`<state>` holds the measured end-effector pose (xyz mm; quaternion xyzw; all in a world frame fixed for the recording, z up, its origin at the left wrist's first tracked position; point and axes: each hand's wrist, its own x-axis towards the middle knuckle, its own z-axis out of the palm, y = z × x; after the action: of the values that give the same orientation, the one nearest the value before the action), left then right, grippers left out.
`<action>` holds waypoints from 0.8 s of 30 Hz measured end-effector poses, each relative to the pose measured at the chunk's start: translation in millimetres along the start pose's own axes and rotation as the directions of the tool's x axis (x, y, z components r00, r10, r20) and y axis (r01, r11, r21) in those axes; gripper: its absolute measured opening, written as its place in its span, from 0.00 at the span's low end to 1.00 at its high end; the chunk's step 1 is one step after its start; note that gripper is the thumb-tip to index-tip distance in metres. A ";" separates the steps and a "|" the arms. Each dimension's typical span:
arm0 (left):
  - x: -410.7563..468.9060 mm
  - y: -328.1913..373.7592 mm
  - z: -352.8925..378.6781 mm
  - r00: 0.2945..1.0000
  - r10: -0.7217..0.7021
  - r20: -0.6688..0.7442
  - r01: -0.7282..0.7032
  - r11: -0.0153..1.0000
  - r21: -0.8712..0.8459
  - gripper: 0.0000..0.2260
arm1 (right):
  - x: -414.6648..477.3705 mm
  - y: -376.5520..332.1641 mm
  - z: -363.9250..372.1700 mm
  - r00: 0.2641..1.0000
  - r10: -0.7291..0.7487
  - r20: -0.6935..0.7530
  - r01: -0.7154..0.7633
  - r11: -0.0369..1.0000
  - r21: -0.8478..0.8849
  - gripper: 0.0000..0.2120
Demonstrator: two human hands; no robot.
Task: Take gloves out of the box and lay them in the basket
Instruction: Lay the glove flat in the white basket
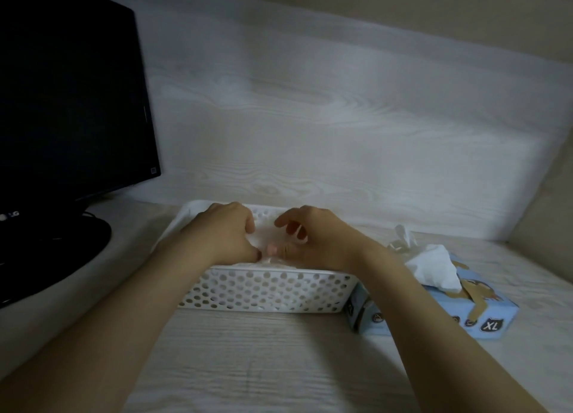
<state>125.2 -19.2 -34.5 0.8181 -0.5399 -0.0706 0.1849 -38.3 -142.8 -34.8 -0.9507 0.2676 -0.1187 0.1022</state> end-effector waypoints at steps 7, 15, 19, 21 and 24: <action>5.3 0.1 0.5 0.984 -0.047 0.171 0.023 0.990 0.137 0.27 | 11.0 -5.9 3.6 0.964 0.122 0.238 -0.070 0.974 -0.217 0.35; -3.9 14.2 3.2 0.917 0.065 -0.395 0.064 0.951 0.304 0.10 | -7.0 -8.4 -8.6 0.988 0.051 -0.148 -0.072 0.987 -0.141 0.38; -22.1 44.0 6.3 0.727 0.210 -0.654 -0.134 0.977 0.165 0.07 | -17.4 -6.5 -21.9 0.918 0.072 -0.389 -0.061 0.997 0.042 0.26; -30.4 55.5 14.1 0.626 0.301 -0.719 -0.283 0.947 0.149 0.06 | -23.8 0.3 -22.2 0.886 0.107 -0.451 -0.085 0.994 0.070 0.23; -40.5 71.6 36.7 0.471 0.512 -0.718 -0.471 0.834 0.287 0.05 | -38.2 10.9 -21.9 0.861 0.158 -0.484 -0.153 0.987 0.050 0.20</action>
<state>35.8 -15.7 -44.7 0.5811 -0.6202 0.3550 0.3893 -81.3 -134.5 -23.3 -0.8652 0.3597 -0.3463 0.0455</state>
